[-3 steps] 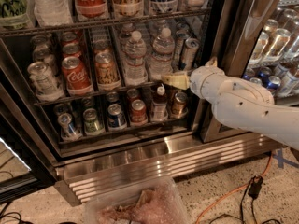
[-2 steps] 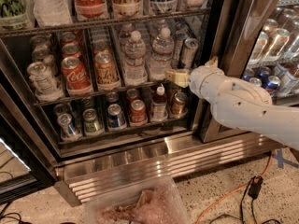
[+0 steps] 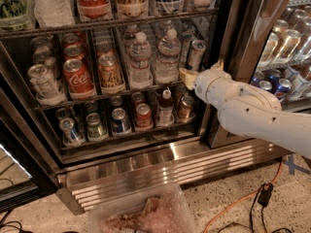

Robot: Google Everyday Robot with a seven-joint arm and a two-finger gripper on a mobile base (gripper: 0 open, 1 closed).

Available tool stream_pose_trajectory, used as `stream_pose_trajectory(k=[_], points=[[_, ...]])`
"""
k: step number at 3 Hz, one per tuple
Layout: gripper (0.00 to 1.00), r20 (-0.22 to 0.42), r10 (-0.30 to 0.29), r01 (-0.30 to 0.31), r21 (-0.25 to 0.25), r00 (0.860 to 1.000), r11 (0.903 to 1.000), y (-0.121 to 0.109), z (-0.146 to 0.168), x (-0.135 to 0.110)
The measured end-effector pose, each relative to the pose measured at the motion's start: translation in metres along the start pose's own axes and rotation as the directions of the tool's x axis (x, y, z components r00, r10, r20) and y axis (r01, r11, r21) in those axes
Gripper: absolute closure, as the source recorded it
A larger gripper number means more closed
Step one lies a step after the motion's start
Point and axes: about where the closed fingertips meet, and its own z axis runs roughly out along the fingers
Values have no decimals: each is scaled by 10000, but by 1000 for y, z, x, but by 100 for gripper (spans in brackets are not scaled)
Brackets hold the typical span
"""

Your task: Pick redbull can from middle shelf of fridge

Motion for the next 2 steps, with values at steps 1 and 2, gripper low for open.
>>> stream_pose_trajectory(k=[1,2], points=[[35,-1,3,-3,1,10000,10000,2,-2,1],[49,-3,0,0,-1,10000,10000,1,-3,2]])
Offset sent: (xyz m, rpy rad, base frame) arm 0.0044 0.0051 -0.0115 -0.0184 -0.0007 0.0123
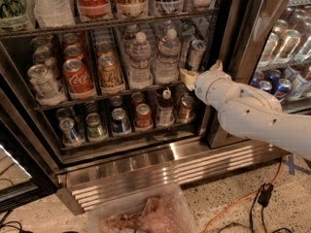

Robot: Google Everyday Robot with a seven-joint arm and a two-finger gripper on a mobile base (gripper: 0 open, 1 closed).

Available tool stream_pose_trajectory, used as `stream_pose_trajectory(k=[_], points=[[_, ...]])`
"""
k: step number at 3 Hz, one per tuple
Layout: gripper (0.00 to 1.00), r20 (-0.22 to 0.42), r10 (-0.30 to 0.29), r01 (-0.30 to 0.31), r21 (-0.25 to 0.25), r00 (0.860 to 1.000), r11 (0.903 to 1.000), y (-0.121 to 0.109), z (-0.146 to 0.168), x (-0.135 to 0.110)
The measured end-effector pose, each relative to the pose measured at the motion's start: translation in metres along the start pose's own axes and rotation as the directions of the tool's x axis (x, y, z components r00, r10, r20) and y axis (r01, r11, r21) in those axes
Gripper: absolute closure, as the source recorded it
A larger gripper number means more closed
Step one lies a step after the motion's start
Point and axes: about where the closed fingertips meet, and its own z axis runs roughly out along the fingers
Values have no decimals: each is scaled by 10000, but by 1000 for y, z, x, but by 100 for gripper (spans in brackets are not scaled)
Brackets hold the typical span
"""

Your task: Pick redbull can from middle shelf of fridge

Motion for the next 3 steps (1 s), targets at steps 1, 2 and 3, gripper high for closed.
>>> stream_pose_trajectory(k=[1,2,3], points=[[41,-107,-127,126,-59,9999,9999,-1,-2,1],[60,-170,-140,138,-126,9998,9998,0,-4,2],[63,-586,-239,215,-406,9980,9989,11,-16,8]])
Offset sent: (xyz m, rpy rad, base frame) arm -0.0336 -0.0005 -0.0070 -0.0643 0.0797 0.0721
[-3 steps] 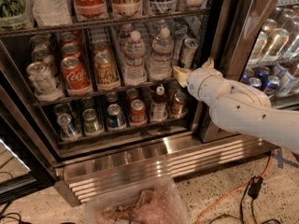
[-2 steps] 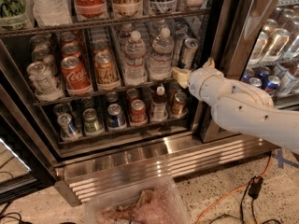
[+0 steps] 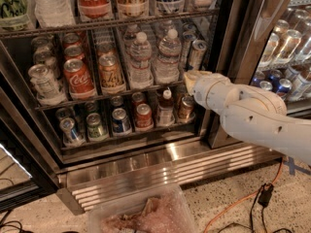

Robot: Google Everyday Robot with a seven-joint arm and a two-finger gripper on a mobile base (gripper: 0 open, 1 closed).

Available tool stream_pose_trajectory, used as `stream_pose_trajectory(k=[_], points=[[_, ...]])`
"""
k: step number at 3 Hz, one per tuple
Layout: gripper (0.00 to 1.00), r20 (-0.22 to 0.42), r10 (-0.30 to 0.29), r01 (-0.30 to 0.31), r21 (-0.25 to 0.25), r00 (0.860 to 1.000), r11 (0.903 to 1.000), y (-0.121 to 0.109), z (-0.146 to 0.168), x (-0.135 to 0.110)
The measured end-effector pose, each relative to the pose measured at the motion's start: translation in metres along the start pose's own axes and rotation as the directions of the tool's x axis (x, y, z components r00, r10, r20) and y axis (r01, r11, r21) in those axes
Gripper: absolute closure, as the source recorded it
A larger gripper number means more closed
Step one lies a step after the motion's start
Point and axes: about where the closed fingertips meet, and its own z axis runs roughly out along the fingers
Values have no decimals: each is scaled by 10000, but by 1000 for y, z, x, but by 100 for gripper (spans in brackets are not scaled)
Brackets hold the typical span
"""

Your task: Pick redbull can from middle shelf of fridge

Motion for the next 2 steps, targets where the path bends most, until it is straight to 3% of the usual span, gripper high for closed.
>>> stream_pose_trajectory(k=[2], points=[[64,-670,-149,115,-518,9976,9986,23,-18,11]])
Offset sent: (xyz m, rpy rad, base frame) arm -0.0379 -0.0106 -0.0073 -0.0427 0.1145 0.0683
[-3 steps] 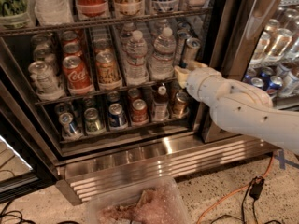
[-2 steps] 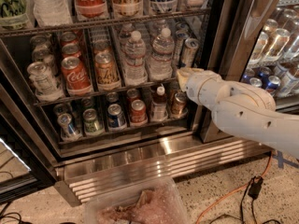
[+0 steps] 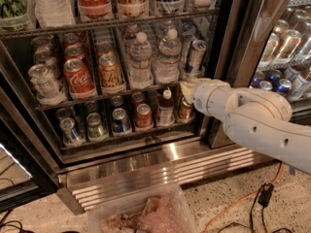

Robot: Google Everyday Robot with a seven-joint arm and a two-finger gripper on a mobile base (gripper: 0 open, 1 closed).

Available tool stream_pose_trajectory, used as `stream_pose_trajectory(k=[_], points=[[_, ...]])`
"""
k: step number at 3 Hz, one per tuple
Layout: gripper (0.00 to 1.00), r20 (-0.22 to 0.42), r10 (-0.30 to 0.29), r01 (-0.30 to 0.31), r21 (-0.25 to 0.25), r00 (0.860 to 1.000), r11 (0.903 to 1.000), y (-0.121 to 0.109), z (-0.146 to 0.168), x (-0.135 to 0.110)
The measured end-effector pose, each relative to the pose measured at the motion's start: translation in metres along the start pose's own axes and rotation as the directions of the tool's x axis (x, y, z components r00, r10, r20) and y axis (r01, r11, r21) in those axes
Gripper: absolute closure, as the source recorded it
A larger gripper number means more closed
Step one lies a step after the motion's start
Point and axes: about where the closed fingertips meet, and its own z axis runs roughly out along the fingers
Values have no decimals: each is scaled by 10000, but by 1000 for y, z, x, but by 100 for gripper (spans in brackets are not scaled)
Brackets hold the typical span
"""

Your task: Pick redbull can from middle shelf of fridge

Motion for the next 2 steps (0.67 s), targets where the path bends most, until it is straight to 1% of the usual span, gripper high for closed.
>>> stream_pose_trajectory(k=[1,2], points=[[45,-61,-65,66,176,10000,9998,-12,-1,1],[22,8,-243,242,350,9997,9991,-28,6,-1]])
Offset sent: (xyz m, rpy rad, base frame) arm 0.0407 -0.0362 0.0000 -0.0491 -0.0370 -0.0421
